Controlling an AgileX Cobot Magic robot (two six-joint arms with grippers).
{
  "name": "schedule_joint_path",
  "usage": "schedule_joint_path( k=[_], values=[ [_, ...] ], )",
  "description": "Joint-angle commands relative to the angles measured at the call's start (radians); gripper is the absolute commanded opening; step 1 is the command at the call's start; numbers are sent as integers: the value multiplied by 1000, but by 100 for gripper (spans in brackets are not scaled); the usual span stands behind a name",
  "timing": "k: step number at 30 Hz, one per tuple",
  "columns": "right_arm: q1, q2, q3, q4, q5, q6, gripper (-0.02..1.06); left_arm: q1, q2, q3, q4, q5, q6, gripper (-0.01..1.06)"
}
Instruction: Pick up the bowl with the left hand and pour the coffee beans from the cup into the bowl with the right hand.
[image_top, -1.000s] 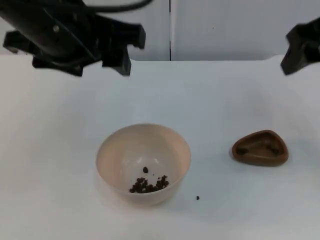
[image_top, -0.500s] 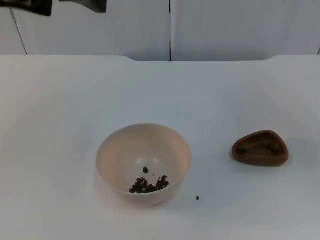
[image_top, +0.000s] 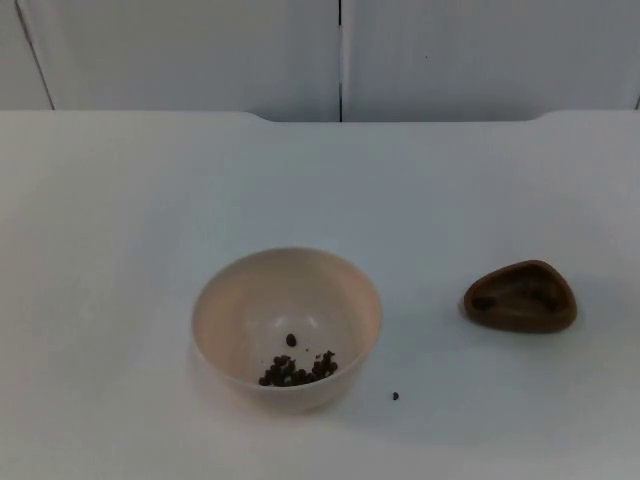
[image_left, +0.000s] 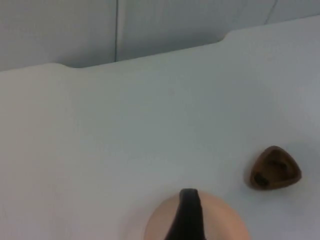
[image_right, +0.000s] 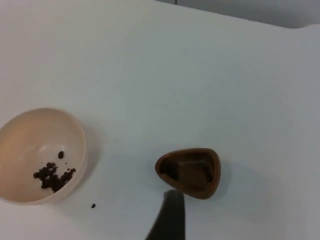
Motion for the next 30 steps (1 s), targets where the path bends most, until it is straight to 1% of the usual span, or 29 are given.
schedule_joint_path(
  k=[1, 2, 5, 7, 8, 12, 13, 14, 16, 18, 19, 20, 25, 26, 30],
  values=[
    [-1, -104, 51, 4, 8, -9, 72, 1, -55, 4, -51, 51, 68, 68],
    [-1, -104, 51, 4, 8, -9, 72, 1, -55, 4, -51, 51, 68, 68],
    [-1, -219, 93, 2, 34, -9, 72, 1, -111, 12, -61, 83, 88, 68],
    [-1, -288, 122, 2, 48, -9, 72, 1, -165, 50, -65, 65, 88, 68],
    [-1, -288, 122, 2, 48, -9, 72, 1, -165, 50, -65, 65, 88, 68],
    [-1, -424, 168, 2, 89, -9, 72, 1, -299, 161, -74, 33, 88, 68],
    [-1, -456, 175, 2, 109, -9, 72, 1, -335, 183, -76, 31, 88, 68],
    [-1, -456, 175, 2, 109, -9, 72, 1, -335, 183, -76, 31, 88, 68],
    [-1, -512, 189, 2, 140, -9, 72, 1, -404, 235, -76, 35, 88, 68],
    [-1, -567, 206, 2, 164, -9, 72, 1, -477, 268, -73, 56, 88, 68],
    [-1, -567, 206, 2, 164, -9, 72, 1, -477, 268, -73, 56, 88, 68],
    [-1, -596, 217, 2, 176, -9, 72, 1, -512, 280, -69, 74, 88, 68],
    [-1, -723, 238, 2, 254, -9, 72, 1, -679, 323, -47, 132, 89, 68],
    [-1, -723, 238, 2, 254, -9, 72, 1, -679, 323, -47, 132, 89, 68],
    [-1, -811, 240, -10, 315, -9, 72, 1, -789, 322, -36, 212, 89, 68]
  ],
)
